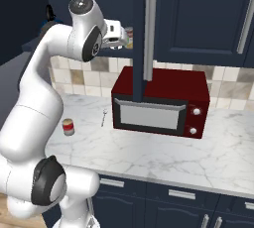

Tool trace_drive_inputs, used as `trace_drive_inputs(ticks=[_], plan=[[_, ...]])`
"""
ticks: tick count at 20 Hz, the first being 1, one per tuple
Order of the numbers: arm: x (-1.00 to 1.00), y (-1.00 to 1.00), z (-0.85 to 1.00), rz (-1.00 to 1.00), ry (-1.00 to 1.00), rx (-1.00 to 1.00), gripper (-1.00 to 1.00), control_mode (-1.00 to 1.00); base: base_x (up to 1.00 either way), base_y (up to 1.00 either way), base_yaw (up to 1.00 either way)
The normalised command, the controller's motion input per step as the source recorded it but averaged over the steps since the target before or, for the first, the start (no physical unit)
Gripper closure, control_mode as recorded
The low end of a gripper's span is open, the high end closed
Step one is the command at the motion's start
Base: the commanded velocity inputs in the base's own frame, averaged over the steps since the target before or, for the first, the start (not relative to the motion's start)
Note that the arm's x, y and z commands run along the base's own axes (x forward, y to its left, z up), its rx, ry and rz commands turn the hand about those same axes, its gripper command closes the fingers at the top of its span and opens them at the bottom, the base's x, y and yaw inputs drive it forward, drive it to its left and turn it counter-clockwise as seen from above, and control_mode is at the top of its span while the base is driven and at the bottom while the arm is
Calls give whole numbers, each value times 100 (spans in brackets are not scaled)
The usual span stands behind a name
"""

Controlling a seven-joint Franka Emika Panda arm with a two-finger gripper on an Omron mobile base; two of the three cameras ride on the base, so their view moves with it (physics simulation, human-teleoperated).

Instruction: Pick the cans from the counter and place them in their designated side in the cabinet.

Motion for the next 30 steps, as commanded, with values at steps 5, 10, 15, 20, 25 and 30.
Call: trace_drive_inputs(ticks=[5,10,15,20,25,30], plan=[[-38,1,-36,0,0,10,-100,-100,0,0,0],[-37,11,-29,0,2,3,-100,-100,0,0,0],[-24,30,-3,0,4,6,-100,-100,0,0,0],[-34,19,-4,0,4,3,-100,-100,0,0,0],[-33,11,-10,4,7,1,-100,-100,0,0,0],[-35,10,-16,5,6,0,-100,-100,0,0,0]])
